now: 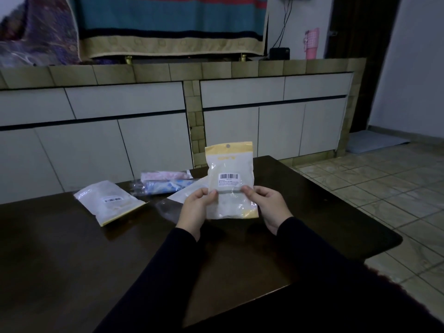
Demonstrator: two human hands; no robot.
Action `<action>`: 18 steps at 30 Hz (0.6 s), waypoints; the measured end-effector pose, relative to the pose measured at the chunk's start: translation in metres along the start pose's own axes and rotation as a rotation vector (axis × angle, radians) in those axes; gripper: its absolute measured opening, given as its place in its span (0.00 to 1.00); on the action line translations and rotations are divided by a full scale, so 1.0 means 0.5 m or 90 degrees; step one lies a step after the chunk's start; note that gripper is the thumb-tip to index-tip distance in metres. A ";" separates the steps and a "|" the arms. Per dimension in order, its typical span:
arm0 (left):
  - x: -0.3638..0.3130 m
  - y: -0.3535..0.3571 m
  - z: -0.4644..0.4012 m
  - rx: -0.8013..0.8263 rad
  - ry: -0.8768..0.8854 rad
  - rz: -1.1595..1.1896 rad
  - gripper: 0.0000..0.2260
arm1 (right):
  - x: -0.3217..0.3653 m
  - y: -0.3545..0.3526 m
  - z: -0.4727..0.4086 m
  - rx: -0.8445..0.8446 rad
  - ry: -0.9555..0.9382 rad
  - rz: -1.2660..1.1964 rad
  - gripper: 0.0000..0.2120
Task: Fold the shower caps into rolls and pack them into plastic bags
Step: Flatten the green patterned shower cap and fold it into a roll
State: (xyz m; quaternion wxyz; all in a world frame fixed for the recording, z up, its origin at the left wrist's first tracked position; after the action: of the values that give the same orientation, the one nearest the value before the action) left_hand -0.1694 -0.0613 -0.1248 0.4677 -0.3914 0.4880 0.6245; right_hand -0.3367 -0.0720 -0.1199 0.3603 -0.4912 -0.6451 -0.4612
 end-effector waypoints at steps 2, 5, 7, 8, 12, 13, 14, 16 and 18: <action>0.003 -0.005 -0.005 -0.159 0.110 -0.196 0.05 | -0.003 0.006 -0.001 -0.020 -0.016 0.003 0.05; -0.004 0.009 0.015 -0.336 0.356 -0.478 0.16 | 0.001 0.013 -0.002 -0.045 -0.099 0.110 0.07; -0.002 0.034 0.031 -0.202 0.378 -0.438 0.17 | 0.009 0.030 0.003 -0.020 -0.126 0.143 0.07; 0.002 0.042 0.034 -0.131 0.348 -0.386 0.19 | 0.014 0.039 0.006 0.000 -0.125 0.126 0.08; 0.007 0.035 0.026 -0.077 0.253 -0.252 0.24 | 0.023 0.053 0.015 0.115 -0.147 0.078 0.10; 0.008 0.028 0.018 -0.086 0.245 -0.229 0.20 | 0.022 0.049 0.013 0.102 -0.160 0.077 0.09; 0.007 0.022 0.012 -0.097 0.242 -0.198 0.14 | 0.021 0.043 0.008 0.068 -0.178 0.087 0.07; 0.005 0.011 0.004 -0.112 0.232 -0.124 0.05 | 0.009 0.031 -0.009 -0.012 -0.212 0.170 0.09; 0.004 0.007 0.002 -0.079 0.203 -0.065 0.05 | -0.003 0.024 -0.022 -0.039 -0.144 0.191 0.19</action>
State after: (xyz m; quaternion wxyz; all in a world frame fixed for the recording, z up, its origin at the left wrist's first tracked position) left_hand -0.1732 -0.0603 -0.1257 0.3901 -0.5379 0.4961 0.5589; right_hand -0.3249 -0.0816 -0.1148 0.3352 -0.6415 -0.5864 -0.3638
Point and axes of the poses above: each hand's wrist, its own z-axis away from the middle knuckle, its own y-axis out of the palm, x = y × z, the point moved 1 cm from there along -z, towards the middle knuckle, and after that the axes turned 15 degrees about -y, right-handed, at the moved point
